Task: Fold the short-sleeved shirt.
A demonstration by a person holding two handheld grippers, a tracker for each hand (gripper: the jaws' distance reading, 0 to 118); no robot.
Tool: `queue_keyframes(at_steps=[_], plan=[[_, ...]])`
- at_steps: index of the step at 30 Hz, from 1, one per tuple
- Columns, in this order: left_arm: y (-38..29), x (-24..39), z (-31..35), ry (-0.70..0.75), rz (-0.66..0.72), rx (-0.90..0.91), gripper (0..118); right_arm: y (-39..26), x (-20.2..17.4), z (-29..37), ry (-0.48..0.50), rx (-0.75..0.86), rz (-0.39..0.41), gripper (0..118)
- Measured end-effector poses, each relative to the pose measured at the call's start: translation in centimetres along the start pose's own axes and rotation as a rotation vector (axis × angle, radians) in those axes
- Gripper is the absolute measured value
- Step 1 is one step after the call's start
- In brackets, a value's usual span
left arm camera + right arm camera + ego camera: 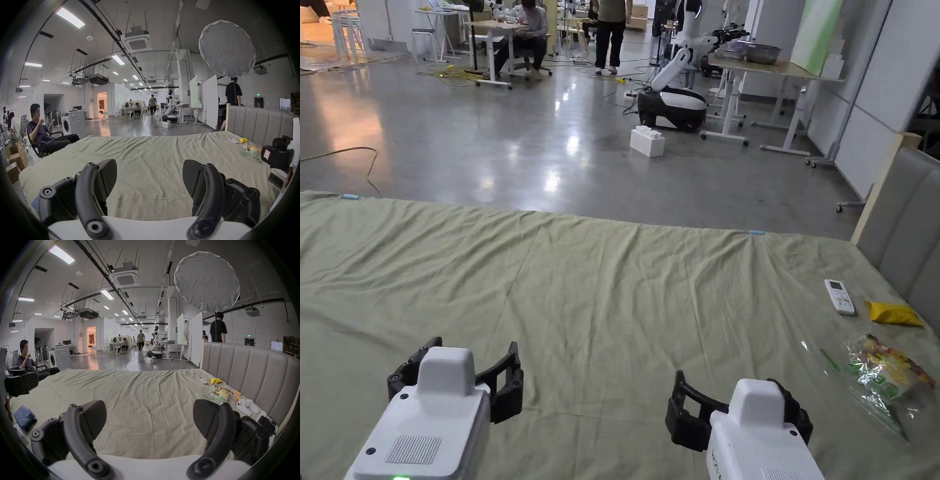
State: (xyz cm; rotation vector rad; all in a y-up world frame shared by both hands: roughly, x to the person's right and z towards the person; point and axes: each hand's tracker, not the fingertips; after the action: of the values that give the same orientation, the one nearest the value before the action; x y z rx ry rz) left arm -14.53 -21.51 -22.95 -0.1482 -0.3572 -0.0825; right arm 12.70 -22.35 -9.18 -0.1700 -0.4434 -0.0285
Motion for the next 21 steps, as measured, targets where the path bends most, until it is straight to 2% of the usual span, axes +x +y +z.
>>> queue_keyframes(at_steps=[4, 5, 9, 11, 17, 21], plan=[[-0.1, -0.2, 0.0, 0.0, 0.012, 0.0, 84, 0.0, 0.2, -0.1, -0.012, -0.003, -0.014, 117], [0.0, -0.1, 0.0, 0.001, 0.011, 0.001, 84, 0.1, 0.2, 0.0, -0.027, 0.029, 0.006, 118], [-0.1, 0.0, 0.1, 0.002, -0.004, -0.002, 87, 0.2, -0.1, -0.2, -0.041, 0.012, 0.007, 118], [0.0, 0.1, 0.1, 0.004, -0.004, 0.0, 87, 0.4, -0.1, -0.4, -0.054, -0.014, -0.027, 118], [0.3, 0.1, 0.1, -0.003, 0.004, 0.011, 94, 1.5, -0.8, -0.4, -0.067, -0.005, -0.051, 118], [0.6, 0.2, -0.1, 0.013, -0.021, 0.027, 95, 2.0, -1.3, -0.8, -0.1, -0.027, -0.041, 118]])
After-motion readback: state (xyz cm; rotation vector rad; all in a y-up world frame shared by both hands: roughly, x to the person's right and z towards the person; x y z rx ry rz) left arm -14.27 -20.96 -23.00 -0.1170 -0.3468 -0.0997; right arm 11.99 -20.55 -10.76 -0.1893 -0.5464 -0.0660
